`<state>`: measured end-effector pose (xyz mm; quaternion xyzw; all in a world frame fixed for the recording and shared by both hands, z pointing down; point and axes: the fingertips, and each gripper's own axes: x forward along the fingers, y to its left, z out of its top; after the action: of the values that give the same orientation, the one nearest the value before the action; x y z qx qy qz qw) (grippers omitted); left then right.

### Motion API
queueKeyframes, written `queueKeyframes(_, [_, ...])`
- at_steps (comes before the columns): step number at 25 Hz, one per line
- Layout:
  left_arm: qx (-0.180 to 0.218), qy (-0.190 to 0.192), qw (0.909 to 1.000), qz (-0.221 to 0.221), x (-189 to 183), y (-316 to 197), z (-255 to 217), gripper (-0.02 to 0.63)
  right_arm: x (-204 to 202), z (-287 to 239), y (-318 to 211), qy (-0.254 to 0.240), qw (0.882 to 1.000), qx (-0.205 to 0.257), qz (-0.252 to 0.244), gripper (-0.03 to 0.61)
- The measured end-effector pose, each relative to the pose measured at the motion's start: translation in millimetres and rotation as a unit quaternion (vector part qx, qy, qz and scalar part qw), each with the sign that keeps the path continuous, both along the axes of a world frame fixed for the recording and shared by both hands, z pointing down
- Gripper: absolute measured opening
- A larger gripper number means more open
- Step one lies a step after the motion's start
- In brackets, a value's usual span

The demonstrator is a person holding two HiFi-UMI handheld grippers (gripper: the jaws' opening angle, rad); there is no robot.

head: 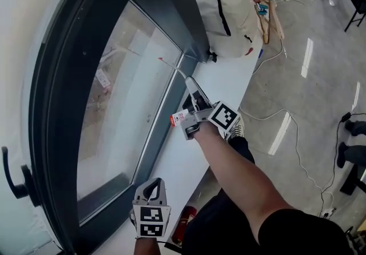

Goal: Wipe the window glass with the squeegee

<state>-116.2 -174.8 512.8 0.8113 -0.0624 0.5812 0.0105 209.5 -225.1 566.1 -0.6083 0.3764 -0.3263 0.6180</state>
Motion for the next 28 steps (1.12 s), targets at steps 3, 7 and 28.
queueKeyframes(3, [-0.001,-0.002,1.0000,0.003,15,-5,-2,0.000,28,12,-11,-0.002,1.000,0.006,0.011,0.092])
queueKeyframes(7, [-0.003,-0.010,0.9999,0.004,23,-9,0,0.000,56,27,-27,-0.004,1.000,0.000,0.018,0.092])
queueKeyframes(28, [-0.009,-0.021,0.9995,-0.020,27,-27,12,0.000,89,49,-53,0.009,1.000,-0.001,0.017,0.092])
